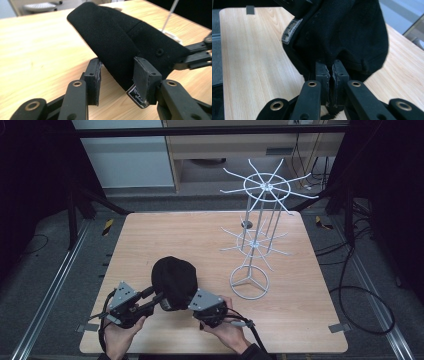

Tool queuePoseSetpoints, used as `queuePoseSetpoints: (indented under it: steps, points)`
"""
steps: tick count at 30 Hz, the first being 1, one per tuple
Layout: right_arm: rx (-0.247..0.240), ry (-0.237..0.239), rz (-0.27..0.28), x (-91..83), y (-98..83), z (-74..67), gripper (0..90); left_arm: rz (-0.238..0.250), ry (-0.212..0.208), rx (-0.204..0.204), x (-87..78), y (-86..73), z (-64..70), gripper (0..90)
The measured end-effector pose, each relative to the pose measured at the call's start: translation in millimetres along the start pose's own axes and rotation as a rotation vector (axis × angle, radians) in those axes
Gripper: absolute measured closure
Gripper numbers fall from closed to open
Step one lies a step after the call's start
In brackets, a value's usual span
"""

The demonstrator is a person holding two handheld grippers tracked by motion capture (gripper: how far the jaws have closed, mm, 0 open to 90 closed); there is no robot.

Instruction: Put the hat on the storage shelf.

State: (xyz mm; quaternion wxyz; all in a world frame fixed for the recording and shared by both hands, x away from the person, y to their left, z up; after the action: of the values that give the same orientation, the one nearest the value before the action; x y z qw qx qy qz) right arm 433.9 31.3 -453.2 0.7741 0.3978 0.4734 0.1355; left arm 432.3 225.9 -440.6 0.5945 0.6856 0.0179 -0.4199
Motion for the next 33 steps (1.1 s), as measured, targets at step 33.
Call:
queuePoseSetpoints:
  steps: [33]
  points:
    - [0.003,0.114,-0.103,65.9,23.1,-35.2,68.4,-0.030,0.185,-0.099,-17.7,-29.1,-48.2,38.7]
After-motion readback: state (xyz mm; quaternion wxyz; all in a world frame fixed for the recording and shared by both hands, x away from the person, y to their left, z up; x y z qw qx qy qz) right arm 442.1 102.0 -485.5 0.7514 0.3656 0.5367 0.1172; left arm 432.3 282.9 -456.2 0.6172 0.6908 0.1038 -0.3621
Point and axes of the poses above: each handheld gripper's, and its own axes: x roughly forward along the jaws, y roughly out of its top, z roughly to its right, the point moved 5 cm from there along x, roughly forward along the jaws, and after that the axes turned 9 degrees about -z, right-handed, at the moved point
